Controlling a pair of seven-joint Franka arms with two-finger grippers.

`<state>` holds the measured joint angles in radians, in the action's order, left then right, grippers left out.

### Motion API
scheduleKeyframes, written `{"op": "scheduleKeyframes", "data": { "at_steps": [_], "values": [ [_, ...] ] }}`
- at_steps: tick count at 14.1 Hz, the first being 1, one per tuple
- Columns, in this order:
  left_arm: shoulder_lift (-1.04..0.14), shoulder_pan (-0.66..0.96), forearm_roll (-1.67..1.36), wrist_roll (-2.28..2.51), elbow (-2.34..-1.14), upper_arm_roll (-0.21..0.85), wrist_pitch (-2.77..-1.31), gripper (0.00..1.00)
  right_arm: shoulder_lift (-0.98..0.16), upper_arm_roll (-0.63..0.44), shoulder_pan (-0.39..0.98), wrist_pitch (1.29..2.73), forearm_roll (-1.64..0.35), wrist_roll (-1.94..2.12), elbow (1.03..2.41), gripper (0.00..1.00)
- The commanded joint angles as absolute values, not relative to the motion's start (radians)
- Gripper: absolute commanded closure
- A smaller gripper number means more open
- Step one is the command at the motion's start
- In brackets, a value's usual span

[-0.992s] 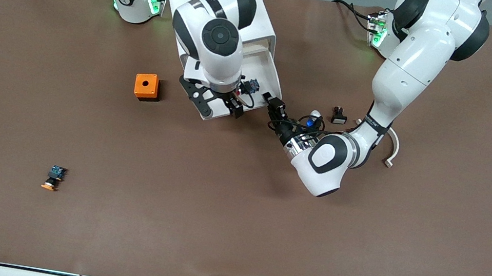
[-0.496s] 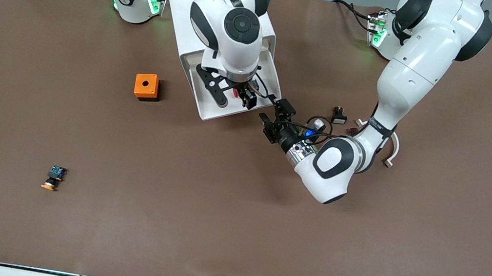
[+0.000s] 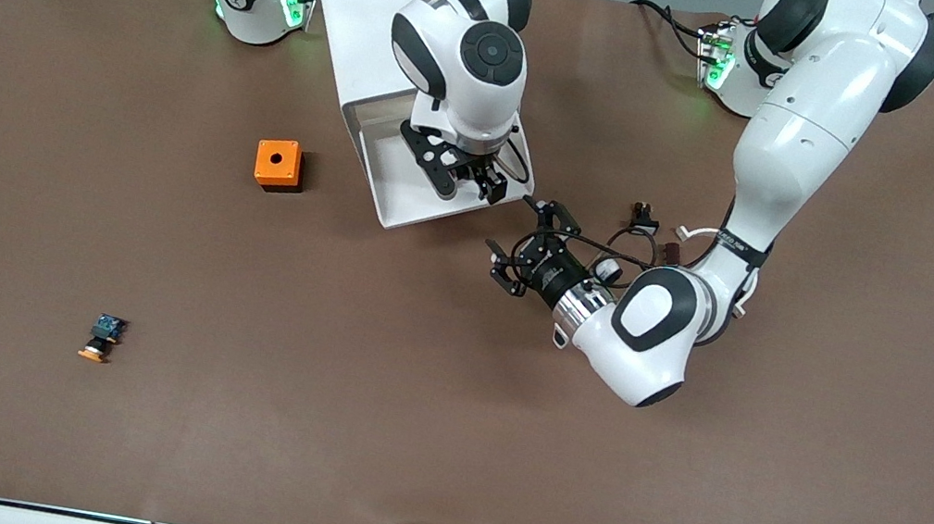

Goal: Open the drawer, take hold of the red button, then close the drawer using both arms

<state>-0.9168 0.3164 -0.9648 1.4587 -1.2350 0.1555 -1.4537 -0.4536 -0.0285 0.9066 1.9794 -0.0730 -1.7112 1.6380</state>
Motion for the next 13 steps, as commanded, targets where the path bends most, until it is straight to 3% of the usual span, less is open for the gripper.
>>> {"op": "scheduleKeyframes", "data": {
  "at_steps": [1, 8, 9, 11, 12, 13],
  "values": [
    [-0.867, 0.337, -0.887, 1.301, -1.232, 0.133, -1.511, 0.01, -0.456, -0.037, 0.919, 1.974, -0.087, -1.724, 1.637, 0.01],
    [-0.759, 0.371, -0.551, 1.039, -1.23, 0.147, -1.776, 0.01, -0.456, -0.038, 0.934, 1.939, -0.087, -1.724, 1.638, 0.11],
    [-0.756, 0.388, -0.493, 1.035, -1.23, 0.146, -1.816, 0.01, -0.462, -0.038, 0.936, 1.936, -0.087, -1.723, 1.638, 0.19],
    [-0.742, 0.416, -0.378, 1.023, -1.232, 0.147, -1.896, 0.01, -0.462, -0.037, 0.939, 1.936, -0.087, -1.723, 1.638, 0.64],
    [-0.741, 0.432, -0.318, 1.022, -1.233, 0.146, -1.922, 0.01, -0.462, -0.038, 0.937, 1.936, -0.087, -1.723, 1.638, 0.83],
    [-0.741, 0.448, -0.255, 1.022, -1.233, 0.146, -1.945, 0.01, -0.462, -0.037, 0.934, 1.936, -0.087, -1.723, 1.637, 0.96]
  ]
}}
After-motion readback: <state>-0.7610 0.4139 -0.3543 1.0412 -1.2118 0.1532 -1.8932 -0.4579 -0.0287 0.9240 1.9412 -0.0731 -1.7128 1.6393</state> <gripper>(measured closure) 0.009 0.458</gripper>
